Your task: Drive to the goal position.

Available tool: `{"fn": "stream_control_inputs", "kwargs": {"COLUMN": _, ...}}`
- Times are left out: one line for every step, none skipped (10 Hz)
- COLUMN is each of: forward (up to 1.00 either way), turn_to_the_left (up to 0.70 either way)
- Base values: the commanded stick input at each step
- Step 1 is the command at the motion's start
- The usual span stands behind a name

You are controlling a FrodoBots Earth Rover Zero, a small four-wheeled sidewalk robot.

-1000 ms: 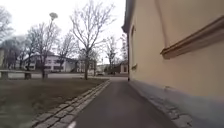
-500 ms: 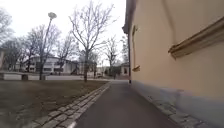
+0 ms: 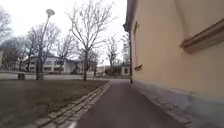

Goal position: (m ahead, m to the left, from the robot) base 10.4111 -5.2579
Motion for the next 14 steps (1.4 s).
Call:
{"fn": "stream_control_inputs", "kwargs": {"forward": 0.70, "turn_to_the_left": 0.00}}
{"fn": "stream_control_inputs", "kwargs": {"forward": 0.70, "turn_to_the_left": 0.00}}
{"fn": "stream_control_inputs", "kwargs": {"forward": 0.70, "turn_to_the_left": -0.18}}
{"fn": "stream_control_inputs", "kwargs": {"forward": 0.70, "turn_to_the_left": -0.35}}
{"fn": "stream_control_inputs", "kwargs": {"forward": 0.70, "turn_to_the_left": -0.27}}
{"fn": "stream_control_inputs", "kwargs": {"forward": 0.70, "turn_to_the_left": -0.11}}
{"fn": "stream_control_inputs", "kwargs": {"forward": 0.70, "turn_to_the_left": 0.00}}
{"fn": "stream_control_inputs", "kwargs": {"forward": 0.70, "turn_to_the_left": 0.00}}
{"fn": "stream_control_inputs", "kwargs": {"forward": 0.70, "turn_to_the_left": 0.00}}
{"fn": "stream_control_inputs", "kwargs": {"forward": 0.70, "turn_to_the_left": 0.00}}
{"fn": "stream_control_inputs", "kwargs": {"forward": 0.70, "turn_to_the_left": 0.00}}
{"fn": "stream_control_inputs", "kwargs": {"forward": 0.70, "turn_to_the_left": 0.00}}
{"fn": "stream_control_inputs", "kwargs": {"forward": 0.70, "turn_to_the_left": 0.00}}
{"fn": "stream_control_inputs", "kwargs": {"forward": 0.70, "turn_to_the_left": 0.00}}
